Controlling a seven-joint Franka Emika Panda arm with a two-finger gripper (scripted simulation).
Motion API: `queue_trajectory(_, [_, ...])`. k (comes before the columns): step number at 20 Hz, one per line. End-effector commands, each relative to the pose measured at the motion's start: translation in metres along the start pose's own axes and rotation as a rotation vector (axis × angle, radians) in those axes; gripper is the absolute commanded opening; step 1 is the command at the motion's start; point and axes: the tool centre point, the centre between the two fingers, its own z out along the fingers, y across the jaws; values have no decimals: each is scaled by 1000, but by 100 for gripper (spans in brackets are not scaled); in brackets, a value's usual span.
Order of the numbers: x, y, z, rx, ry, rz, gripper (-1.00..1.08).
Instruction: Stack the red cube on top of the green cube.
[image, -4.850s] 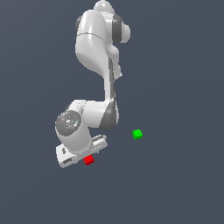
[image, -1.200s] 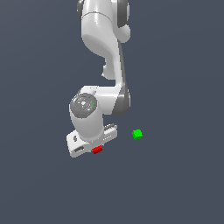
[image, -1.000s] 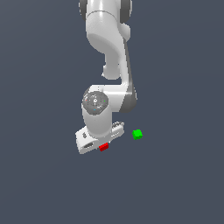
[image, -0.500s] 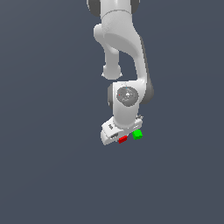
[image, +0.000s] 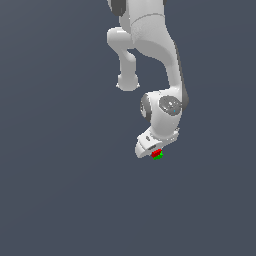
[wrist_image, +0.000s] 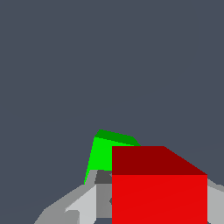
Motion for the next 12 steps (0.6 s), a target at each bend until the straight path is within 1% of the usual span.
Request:
queue_trajectory(1, [1,-13,2,-1,1,2,-100])
queue_trajectory(5, [1,-22,4,-1,1,2,-100])
queue_trajectory(10, [2,-19,4,-1,1,2,-100])
queue_trajectory(11, [2,-19,4,-1,1,2,100])
queue_trajectory(12, [2,-19,4,-1,1,2,100])
